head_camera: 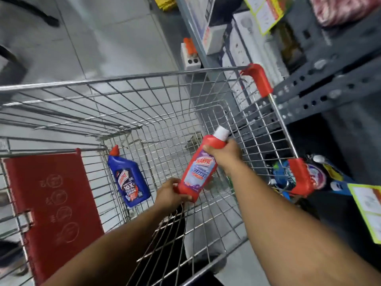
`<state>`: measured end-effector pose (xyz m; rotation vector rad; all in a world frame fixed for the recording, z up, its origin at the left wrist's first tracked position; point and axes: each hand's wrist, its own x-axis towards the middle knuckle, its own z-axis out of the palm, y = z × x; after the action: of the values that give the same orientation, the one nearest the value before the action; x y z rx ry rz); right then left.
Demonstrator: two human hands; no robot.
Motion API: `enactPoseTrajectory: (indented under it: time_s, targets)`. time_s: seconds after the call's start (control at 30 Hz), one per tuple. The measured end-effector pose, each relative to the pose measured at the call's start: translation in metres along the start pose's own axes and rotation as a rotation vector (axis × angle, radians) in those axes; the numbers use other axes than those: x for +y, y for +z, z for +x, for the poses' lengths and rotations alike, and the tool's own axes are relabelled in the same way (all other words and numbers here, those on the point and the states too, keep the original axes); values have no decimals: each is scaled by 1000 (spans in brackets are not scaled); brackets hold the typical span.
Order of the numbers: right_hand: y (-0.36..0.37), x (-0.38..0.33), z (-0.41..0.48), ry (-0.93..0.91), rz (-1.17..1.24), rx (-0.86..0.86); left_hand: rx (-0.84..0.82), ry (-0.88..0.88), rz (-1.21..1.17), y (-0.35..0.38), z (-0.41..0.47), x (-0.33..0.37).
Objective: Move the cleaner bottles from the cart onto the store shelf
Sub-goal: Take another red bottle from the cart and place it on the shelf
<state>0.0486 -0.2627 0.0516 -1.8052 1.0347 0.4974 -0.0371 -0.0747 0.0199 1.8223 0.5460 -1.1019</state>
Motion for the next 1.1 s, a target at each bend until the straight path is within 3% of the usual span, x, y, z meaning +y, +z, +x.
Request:
enactPoseTrajectory:
  time_s: [0.23, 0.4, 0.57, 0.9, 1.1]
  targets:
    - [-66, -69, -121, -434, 88, -28, 21, 311, 52, -35, -75, 53]
    - [-152, -77, -227, -669, 215, 164, 20, 589, 171, -28, -168, 103]
    - [-244, -22, -317, -798, 352, 330, -72, 821, 300, 41, -257, 123]
    - [-408, 218, -438, -735, 520, 911, -461, 1274, 694, 319, -348, 107]
    - [-475, 316, -450, -550, 509, 1079, -567, 1292, 818, 463, -380, 95]
